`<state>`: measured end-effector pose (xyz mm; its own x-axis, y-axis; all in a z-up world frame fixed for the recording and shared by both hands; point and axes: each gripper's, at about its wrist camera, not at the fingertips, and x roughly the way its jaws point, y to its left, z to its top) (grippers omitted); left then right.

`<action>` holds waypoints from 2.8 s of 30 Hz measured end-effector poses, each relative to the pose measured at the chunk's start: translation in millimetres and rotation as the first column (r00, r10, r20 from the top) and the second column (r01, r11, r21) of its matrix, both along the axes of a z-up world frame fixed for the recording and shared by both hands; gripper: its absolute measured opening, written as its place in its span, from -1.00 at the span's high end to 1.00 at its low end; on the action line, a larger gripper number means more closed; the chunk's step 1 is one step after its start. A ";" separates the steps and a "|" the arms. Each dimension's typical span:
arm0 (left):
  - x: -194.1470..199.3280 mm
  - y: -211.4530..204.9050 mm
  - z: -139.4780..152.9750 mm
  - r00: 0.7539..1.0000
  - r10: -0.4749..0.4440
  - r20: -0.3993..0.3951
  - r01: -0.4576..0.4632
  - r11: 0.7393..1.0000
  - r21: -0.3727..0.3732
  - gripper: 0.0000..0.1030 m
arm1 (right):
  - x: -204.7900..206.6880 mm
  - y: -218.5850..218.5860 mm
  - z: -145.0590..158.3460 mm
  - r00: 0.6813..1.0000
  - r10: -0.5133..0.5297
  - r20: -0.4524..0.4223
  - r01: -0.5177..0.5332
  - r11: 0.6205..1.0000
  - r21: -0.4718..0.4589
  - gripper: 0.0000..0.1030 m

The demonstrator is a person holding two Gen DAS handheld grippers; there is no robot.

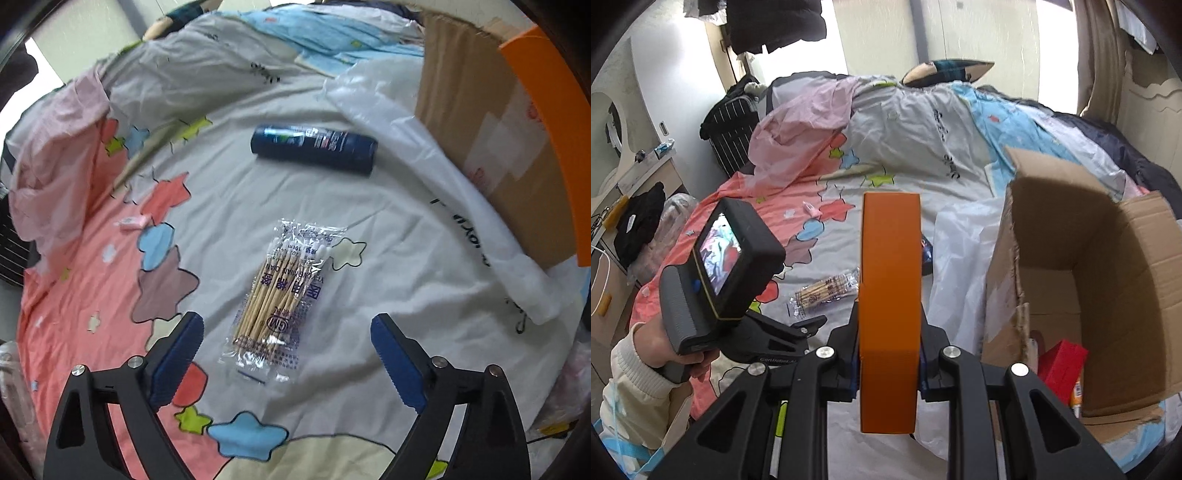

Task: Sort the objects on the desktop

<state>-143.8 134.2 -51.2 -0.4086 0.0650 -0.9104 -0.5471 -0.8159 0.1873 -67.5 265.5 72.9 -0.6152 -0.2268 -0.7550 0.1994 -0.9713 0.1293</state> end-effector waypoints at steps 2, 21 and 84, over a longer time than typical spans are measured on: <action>-5.1 -0.8 -8.5 1.000 -0.004 0.011 0.004 1.000 0.002 -0.89 | -5.9 0.8 -5.4 1.000 -0.003 0.012 0.003 1.000 0.001 0.59; -34.2 -18.1 -49.2 0.994 0.009 0.113 -0.025 0.990 0.138 -0.96 | -63.7 -11.5 -91.7 0.980 0.019 0.197 -0.014 1.000 -0.027 0.59; 51.6 197.8 159.2 0.935 -0.342 -0.098 0.352 0.846 0.400 0.45 | 61.3 171.6 26.1 0.941 -0.328 -0.080 0.329 0.944 0.002 0.10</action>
